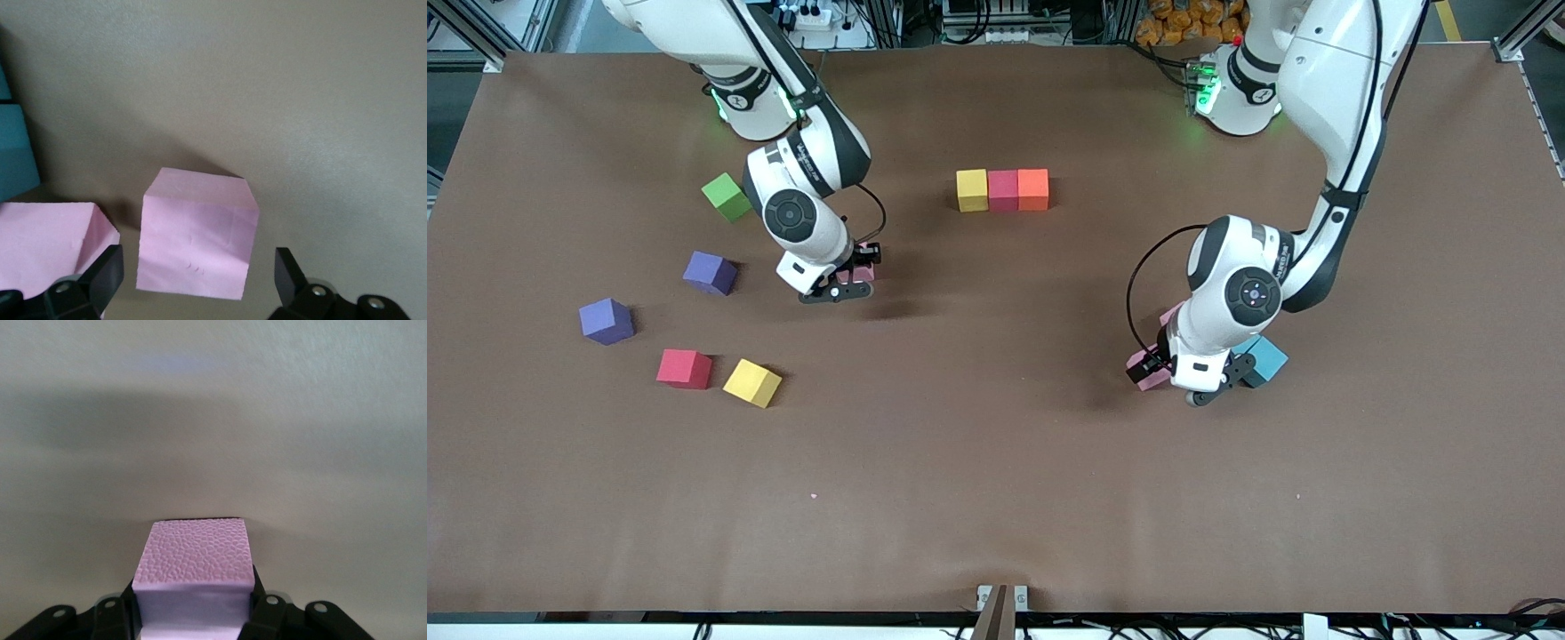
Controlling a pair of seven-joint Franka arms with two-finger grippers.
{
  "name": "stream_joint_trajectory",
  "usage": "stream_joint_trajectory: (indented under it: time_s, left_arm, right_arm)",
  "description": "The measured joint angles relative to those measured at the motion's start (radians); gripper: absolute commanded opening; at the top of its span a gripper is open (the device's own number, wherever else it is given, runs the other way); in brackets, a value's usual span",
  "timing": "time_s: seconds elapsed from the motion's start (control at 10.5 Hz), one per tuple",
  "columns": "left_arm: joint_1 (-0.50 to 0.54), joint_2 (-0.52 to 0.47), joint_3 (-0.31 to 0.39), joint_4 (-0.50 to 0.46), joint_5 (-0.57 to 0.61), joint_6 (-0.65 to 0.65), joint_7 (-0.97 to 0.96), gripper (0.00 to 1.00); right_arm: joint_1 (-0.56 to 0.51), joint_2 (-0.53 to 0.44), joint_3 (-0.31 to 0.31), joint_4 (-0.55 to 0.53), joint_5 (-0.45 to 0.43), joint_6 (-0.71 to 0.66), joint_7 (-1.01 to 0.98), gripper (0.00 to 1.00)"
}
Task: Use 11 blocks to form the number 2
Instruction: 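Grasp the pink cube by the teal cubes with the left gripper, then place the light pink cube below the orange cube with the right gripper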
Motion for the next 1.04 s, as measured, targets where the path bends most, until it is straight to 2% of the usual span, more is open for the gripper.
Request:
stream_joint_trajectory:
  time_s: [0.09,0.28,0.47,0.66,0.76,1.04]
  left_arm:
    - [-0.002,0.012,0.002,0.001,0.0,0.0,0.001,1.0]
    - [-0.006,0.036,0.013,0.002,0.001,0.0,0.033,0.8]
    - [-0.009,0.05,0.024,0.008,0.001,0.0,0.063,0.33]
    - [-0.01,0.051,0.028,0.028,0.001,0.0,0.064,0.05]
    - [-0.011,0.051,0.028,0.04,0.001,0.0,0.064,0.0]
    - [-0.011,0.041,0.029,0.078,0.001,-0.035,0.064,0.0]
  right_arm:
    - [0.009,0.0,0.002,0.032,0.0,-0.02,0.001,0.0]
    - [0.034,0.0,0.004,0.117,0.003,-0.082,0.044,0.0]
    - [0.092,0.014,0.006,0.209,0.033,-0.118,0.167,0.0]
    - [0.175,0.07,0.009,0.314,0.08,-0.136,0.286,0.0]
    - [0.222,0.113,0.01,0.373,0.082,-0.143,0.347,0.0]
    - [0.352,0.259,0.009,0.537,0.083,-0.153,0.48,0.0]
